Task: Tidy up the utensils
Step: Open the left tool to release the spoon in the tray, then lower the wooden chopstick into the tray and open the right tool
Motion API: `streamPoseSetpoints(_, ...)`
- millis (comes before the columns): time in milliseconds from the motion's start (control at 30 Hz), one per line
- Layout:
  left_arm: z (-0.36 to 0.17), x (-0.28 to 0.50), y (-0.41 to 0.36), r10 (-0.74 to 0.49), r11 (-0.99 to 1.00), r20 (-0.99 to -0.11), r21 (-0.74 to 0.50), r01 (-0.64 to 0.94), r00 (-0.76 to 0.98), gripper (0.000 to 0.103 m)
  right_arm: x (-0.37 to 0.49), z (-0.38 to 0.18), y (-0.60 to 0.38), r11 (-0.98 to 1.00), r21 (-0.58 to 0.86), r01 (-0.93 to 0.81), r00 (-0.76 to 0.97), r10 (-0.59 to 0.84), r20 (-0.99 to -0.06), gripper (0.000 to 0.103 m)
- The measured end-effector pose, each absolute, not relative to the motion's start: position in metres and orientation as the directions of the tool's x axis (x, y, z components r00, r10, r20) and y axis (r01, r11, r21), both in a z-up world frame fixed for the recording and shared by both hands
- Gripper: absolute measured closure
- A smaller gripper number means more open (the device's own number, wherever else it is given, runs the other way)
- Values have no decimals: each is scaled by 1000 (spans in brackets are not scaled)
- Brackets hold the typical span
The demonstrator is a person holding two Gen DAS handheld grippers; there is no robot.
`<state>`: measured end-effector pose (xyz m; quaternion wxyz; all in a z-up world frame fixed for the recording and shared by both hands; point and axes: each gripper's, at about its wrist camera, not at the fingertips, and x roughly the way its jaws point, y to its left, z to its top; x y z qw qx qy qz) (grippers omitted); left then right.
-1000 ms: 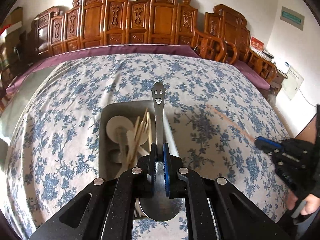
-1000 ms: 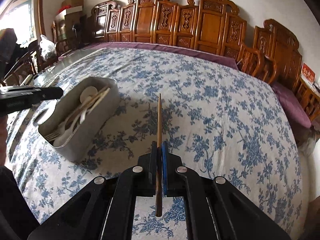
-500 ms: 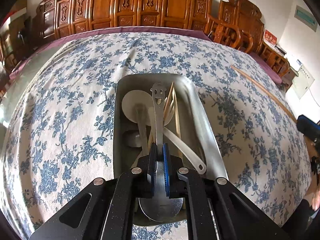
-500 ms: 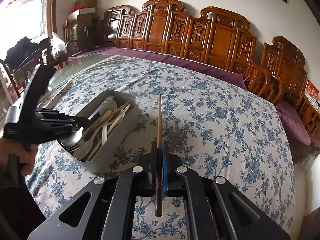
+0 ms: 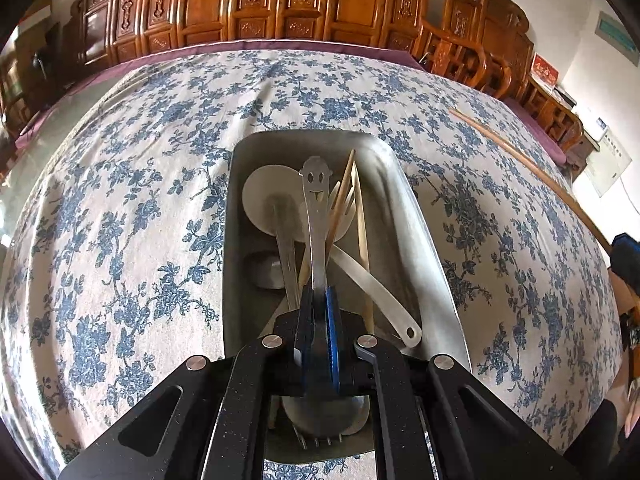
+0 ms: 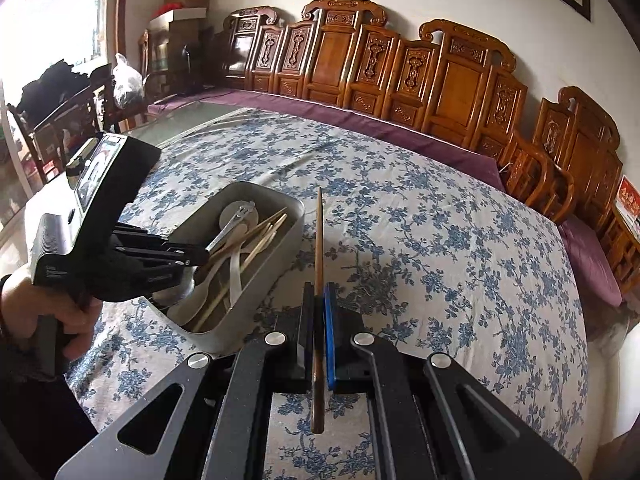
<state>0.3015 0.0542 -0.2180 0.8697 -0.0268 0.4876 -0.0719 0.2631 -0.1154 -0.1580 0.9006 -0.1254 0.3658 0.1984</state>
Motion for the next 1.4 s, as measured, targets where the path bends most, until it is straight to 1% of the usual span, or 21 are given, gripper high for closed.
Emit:
streamPoseSetpoints(200,-204,299,64,-158,987,-825,-130,90,542,97,263,-155,-103,884,-81,-460,650,272,-710,97)
streamPoseSetpoints(600,-178,298,99,-102,995,-791,-95,43,603,97,266,-166,-64,856,-61,-514,611,315,-726,97)
streamPoseSetpoints(800,-174,300,111,-89,995,-787,-93,26,610,97,277,-178,-47,851,-35,-524,583,329,-743,97)
streamPoseSetpoints(1400,-175,301,115,-73,997,-788,-76,21,611,97,313,-213,-13,883,49,-467,532,325,-782,97)
